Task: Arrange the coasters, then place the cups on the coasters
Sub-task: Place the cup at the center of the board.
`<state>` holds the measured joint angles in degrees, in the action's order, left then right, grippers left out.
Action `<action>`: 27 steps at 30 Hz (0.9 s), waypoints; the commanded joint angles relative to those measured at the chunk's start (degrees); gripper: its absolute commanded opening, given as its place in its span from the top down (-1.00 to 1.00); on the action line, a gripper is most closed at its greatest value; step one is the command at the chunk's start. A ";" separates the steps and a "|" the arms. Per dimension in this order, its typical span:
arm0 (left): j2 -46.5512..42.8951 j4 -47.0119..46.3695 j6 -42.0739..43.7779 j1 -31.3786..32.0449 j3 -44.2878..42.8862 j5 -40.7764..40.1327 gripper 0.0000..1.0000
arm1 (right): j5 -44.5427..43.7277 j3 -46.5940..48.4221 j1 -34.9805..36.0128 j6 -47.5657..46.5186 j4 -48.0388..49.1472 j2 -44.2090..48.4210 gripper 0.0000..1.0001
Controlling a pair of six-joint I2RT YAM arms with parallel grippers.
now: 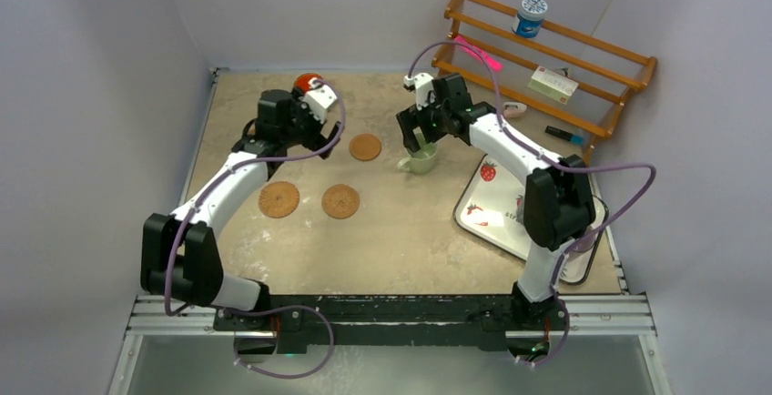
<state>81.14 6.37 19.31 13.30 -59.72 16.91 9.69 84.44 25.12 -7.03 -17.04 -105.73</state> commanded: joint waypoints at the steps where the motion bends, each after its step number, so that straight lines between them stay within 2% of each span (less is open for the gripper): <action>1: 2.44 -3.58 1.84 7.34 -4.90 3.75 -1.00 | 1.73 2.71 0.09 1.00 -2.22 7.45 -0.98; 6: 8.31 -2.24 1.67 12.12 -9.98 8.13 -1.00 | -0.19 -1.24 -2.66 -0.46 -1.82 14.25 -0.98; 12: 17.25 2.50 4.42 17.39 -16.69 8.77 -1.00 | 6.10 -3.93 -14.54 -0.65 -4.48 19.80 -0.98; 19: 25.57 5.58 3.50 19.21 -22.46 13.49 -0.99 | 11.77 -12.15 -20.49 -7.36 -7.59 31.51 -0.98; 23: 29.39 8.50 3.45 19.65 -25.24 16.39 -0.91 | 17.07 -16.89 -24.18 -11.77 -8.45 37.77 -0.98; 27: 30.98 7.31 2.24 19.88 -25.41 14.19 -0.85 | 20.37 -19.91 -26.64 -13.78 -8.76 40.72 -0.98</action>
<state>111.46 14.11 22.09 32.80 -82.67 29.85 23.92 66.70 1.04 -16.51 -24.77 -67.37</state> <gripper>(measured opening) 0.943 0.987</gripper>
